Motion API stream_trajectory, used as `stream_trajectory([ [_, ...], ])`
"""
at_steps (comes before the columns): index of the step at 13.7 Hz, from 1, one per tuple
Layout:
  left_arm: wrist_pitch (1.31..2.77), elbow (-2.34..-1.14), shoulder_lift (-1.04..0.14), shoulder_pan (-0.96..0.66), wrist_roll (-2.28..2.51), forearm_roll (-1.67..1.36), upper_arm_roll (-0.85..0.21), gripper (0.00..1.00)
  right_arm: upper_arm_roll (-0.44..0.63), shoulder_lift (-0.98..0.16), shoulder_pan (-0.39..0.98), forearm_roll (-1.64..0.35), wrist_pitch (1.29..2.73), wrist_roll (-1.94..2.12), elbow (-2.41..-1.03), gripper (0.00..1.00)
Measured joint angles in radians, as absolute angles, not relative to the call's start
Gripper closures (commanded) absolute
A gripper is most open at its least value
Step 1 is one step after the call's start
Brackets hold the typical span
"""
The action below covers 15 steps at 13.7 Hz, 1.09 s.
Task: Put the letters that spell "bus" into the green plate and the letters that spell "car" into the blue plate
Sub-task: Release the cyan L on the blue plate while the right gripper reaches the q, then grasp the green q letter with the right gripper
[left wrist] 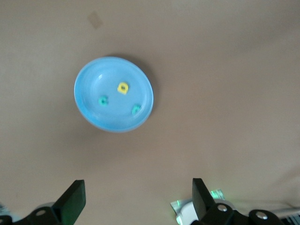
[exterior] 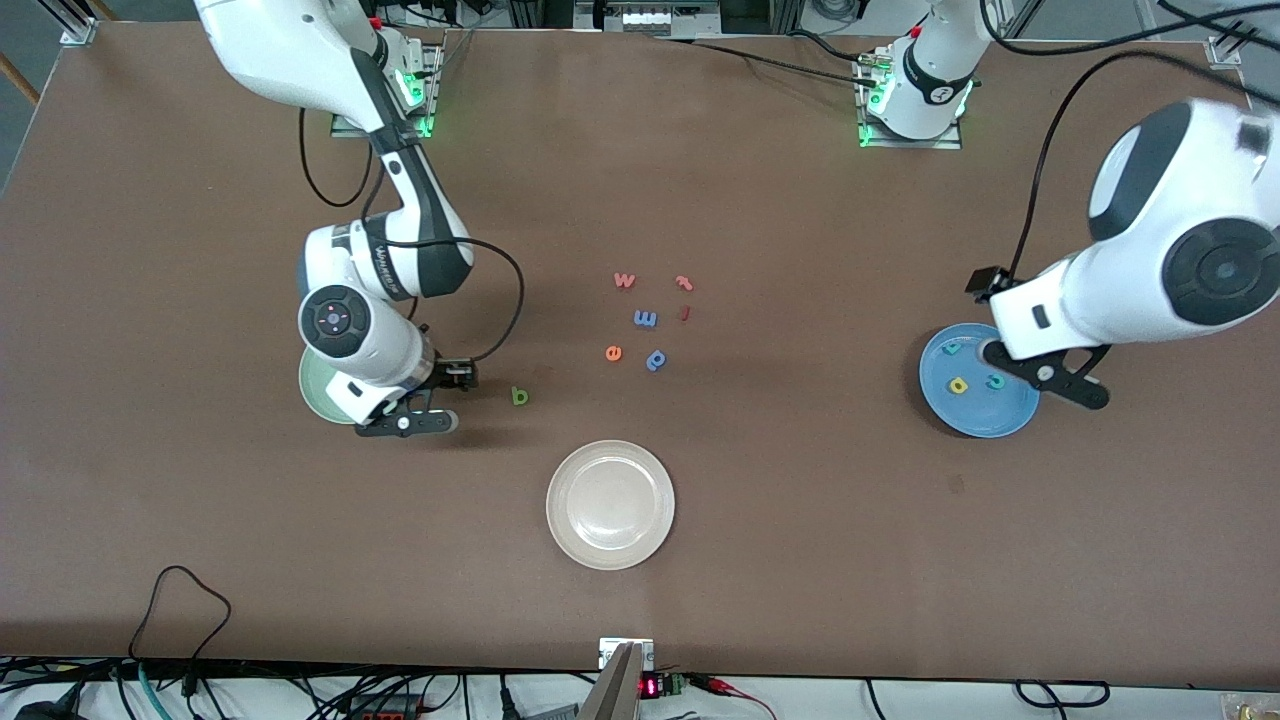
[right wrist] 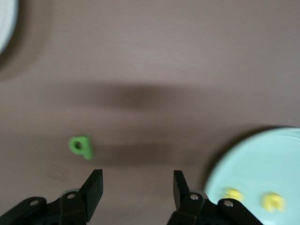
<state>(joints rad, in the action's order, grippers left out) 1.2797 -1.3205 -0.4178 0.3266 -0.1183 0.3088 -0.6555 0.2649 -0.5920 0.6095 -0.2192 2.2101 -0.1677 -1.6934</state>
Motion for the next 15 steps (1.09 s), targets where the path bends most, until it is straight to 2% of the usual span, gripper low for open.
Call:
stream_trajectory([
  [2, 1.214, -1.258, -0.417, 0.328, -0.08, 0.309, -0.66, 0.0, 0.261, -0.646, 0.658, -0.273, 2.282, -0.168, -1.693, 0.31],
  [5, 1.24, -1.228, -0.413, 0.325, -0.054, 0.287, -0.636, 0.0, 0.261, -0.705, 0.715, -0.33, 2.354, -0.178, -1.692, 0.31],
  [7, 1.302, -1.23, -0.385, 0.251, -0.046, 0.192, -0.491, 0.0, 0.261, -0.722, 0.721, -0.335, 2.376, -0.179, -1.692, 0.32],
  [9, 1.359, -1.257, -0.334, 0.09, -0.041, 0.101, -0.254, 0.0, 0.266, -0.727, 0.72, -0.335, 2.377, -0.179, -1.691, 0.35],
  [11, 1.487, -1.35, -0.259, -0.039, -0.004, 0.032, -0.084, 0.0, 0.267, -0.727, 0.72, -0.335, 2.384, -0.179, -1.69, 0.38],
  [13, 1.657, -1.514, -0.151, -0.073, 0.016, 0.021, -0.024, 0.0, 0.267, -0.729, 0.72, -0.335, 2.397, -0.179, -1.69, 0.42],
  [15, 1.72, -1.643, -0.062, -0.074, 0.016, 0.019, -0.004, 0.0, 0.267, -0.735, 0.72, -0.335, 2.411, -0.179, -1.689, 0.45],
])
